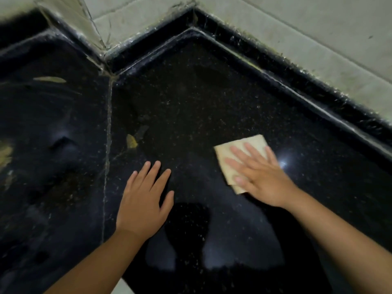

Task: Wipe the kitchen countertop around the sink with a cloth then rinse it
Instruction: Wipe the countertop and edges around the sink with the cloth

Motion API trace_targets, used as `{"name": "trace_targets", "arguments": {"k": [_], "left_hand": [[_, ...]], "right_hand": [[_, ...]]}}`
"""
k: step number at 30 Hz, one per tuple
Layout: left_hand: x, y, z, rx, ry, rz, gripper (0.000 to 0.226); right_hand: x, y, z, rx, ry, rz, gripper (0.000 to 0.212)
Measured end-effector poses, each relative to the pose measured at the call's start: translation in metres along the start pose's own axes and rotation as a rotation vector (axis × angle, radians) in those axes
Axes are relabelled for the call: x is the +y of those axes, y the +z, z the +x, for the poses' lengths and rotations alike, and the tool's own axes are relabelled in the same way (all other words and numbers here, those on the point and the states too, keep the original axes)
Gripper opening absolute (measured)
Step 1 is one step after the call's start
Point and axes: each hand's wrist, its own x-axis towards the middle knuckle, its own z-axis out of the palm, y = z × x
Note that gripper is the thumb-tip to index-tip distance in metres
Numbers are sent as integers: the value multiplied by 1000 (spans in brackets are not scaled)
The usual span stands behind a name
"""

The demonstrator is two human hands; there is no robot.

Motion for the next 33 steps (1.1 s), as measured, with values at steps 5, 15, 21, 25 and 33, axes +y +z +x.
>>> {"name": "trace_targets", "arguments": {"k": [5,15,21,25,33], "left_hand": [[2,1,2,11,-17,-8,52],[1,-3,2,-35,-35,-41,50],[-10,-14,-1,14,63,-174,59],[-39,-30,7,84,-6,-150,57],[-112,-57,63,-29,-188,-52,46]], "right_hand": [[62,-33,49,114,442,142,49],[-30,-90,206,118,302,195,51],[-81,-55,162,46,-94,-10,48],[-44,-31,87,17,-130,-41,95],[13,-46,82,-46,258,110,48]]}}
